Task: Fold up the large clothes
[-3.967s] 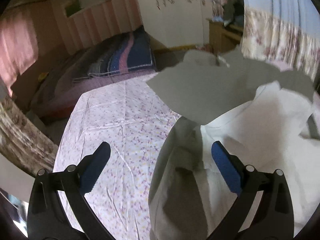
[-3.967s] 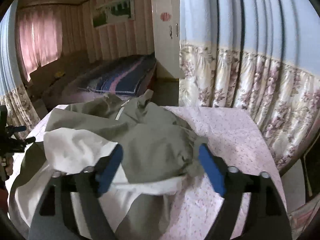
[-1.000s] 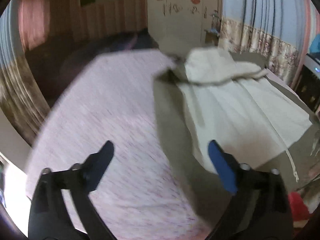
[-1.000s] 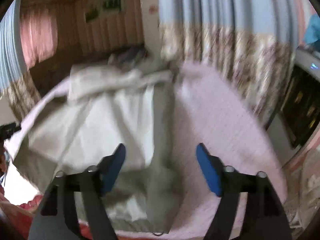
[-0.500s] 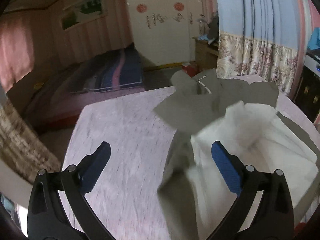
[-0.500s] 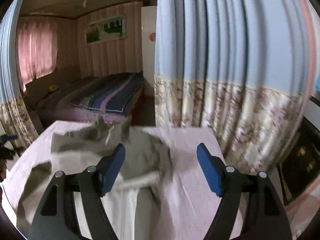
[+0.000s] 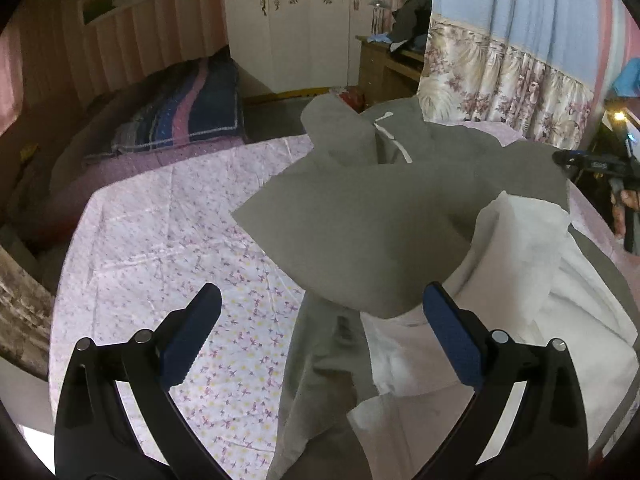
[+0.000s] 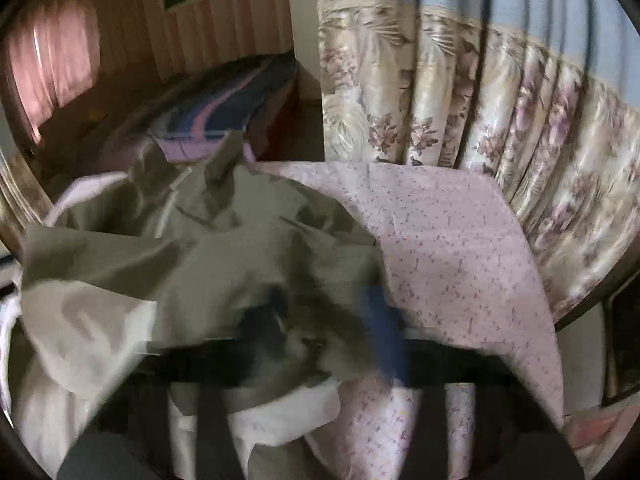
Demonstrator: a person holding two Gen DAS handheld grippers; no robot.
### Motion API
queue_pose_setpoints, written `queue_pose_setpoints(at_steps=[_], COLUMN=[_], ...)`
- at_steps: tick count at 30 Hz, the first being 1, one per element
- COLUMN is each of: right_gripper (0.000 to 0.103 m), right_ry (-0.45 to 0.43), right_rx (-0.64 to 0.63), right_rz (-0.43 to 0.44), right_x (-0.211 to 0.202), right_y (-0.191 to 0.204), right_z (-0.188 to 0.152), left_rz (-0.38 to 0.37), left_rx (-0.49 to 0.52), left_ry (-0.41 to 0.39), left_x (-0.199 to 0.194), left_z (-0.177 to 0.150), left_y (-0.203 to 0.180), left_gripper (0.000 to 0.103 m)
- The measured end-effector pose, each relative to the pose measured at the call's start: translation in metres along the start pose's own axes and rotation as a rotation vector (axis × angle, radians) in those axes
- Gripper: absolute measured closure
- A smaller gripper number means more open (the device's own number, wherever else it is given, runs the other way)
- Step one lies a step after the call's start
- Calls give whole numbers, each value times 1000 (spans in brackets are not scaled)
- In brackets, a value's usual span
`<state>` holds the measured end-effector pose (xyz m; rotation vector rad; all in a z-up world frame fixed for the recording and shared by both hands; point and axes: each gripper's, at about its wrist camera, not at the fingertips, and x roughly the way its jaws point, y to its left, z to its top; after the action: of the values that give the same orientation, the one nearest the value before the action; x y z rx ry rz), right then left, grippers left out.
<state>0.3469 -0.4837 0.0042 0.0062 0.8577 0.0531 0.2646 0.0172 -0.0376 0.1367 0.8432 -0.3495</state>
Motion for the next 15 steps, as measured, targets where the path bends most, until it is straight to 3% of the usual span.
queue_pose_setpoints(at_steps=[3, 4, 5, 7, 9, 10, 11, 12, 13, 15], right_gripper=[96, 96, 96, 96, 95, 92, 92, 88, 67, 46], right_ry=[-76, -93, -96, -83, -85, -85, -73, -58, -42, -35], right_rx=[-107, -104, -83, -3, 32, 49, 74, 92, 100, 107], right_rz=[-238, -277, -281, -169, -134, -102, -78, -57, -33, 8], right_x=[-11, -15, -18, -21, -20, -19, -18, -16, -13, -14], right_y=[11, 8, 3, -11, -16, -19, -21, -22, -20, -16], right_z=[-3, -6, -9, -14, -18, -18, -18, -17, -17, -16], left_rz=[-14, -23, -35, -78, -123, -131, -127, -82, -62, 3], left_rx=[3, 2, -1, -14, -22, -22, -16, -5, -7, 8], left_ry=[-1, -2, 0, 8, 16, 18, 24, 32, 30, 19], left_x=[8, 10, 14, 27, 46, 55, 62, 71, 74, 76], left_z=[4, 5, 9, 20, 32, 37, 42, 50, 54, 63], left_y=[0, 0, -2, -7, -14, -17, -19, -21, -19, -13], left_gripper=[3, 3, 3, 3, 8, 27, 66, 82, 86, 90])
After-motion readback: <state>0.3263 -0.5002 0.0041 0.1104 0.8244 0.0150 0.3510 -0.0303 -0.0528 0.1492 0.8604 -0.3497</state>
